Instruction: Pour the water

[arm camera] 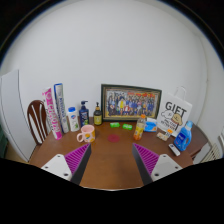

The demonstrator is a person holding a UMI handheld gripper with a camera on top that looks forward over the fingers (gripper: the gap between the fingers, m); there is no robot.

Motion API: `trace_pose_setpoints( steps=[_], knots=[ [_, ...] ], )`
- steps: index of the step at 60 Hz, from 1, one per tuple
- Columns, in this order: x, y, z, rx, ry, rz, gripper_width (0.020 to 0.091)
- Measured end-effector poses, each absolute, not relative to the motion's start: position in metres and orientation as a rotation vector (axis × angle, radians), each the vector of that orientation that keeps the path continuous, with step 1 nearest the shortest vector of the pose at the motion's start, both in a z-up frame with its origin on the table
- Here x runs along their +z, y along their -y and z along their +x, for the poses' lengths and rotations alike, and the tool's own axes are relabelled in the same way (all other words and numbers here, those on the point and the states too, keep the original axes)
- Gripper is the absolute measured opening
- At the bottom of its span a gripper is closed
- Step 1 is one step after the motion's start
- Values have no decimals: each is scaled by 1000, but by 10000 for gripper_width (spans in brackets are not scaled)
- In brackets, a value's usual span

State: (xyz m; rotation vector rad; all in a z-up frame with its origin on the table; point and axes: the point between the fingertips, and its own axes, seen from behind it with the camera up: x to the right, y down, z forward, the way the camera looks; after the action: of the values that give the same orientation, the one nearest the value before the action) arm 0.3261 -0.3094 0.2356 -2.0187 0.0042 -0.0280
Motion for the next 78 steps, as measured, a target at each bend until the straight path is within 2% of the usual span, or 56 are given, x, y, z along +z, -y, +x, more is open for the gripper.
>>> trace_pose_setpoints(
  steps=[8,20,35,50,62,65,71,74,76,78],
  knots=[
    [220,291,345,-42,-29,-2046,853],
    [164,225,392,-39,-38,-2074,851],
    [85,102,479,-30,-54,-2050,854],
    [32,-22,536,29,-48,-2012,854],
    [-2,-84,544,48,-20,-2014,848],
    [-9,-94,543,58,-11,-2014,801],
    [-14,-104,538,90,-3,-2002,446],
    [-13,-107,538,87,4,-1988,435],
    [-13,-108,537,82,23,-1982,386],
    [-12,-108,537,78,28,-1978,397]
  ],
)
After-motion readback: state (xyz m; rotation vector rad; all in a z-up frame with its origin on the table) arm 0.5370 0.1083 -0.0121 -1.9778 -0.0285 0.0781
